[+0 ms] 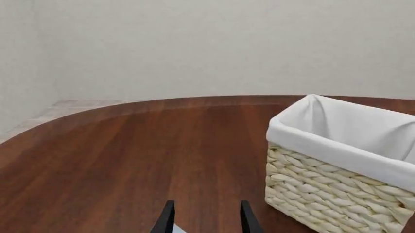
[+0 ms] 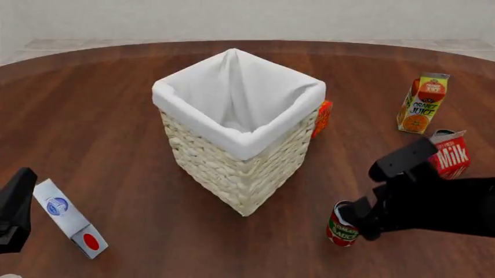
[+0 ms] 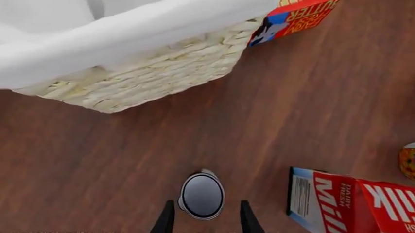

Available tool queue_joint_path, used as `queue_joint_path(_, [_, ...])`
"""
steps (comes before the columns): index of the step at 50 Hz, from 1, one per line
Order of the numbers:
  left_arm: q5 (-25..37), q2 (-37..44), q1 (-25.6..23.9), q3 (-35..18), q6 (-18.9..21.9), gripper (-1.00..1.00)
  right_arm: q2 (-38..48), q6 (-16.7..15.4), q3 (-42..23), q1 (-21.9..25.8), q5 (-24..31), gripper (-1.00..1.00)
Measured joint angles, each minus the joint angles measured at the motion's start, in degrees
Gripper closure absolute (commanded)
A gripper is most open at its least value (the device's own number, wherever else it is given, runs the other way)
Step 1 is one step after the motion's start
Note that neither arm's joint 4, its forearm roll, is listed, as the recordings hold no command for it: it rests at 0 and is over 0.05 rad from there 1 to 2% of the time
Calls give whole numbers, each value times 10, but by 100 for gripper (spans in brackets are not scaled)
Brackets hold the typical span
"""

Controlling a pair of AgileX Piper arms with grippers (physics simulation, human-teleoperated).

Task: Pick up the tomato sauce, and put it in the basket.

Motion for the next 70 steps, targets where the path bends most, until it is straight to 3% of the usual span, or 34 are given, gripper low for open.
queue_joint_path(70, [0,0,0,0,0,-100,120,12,41,10,-109,-100])
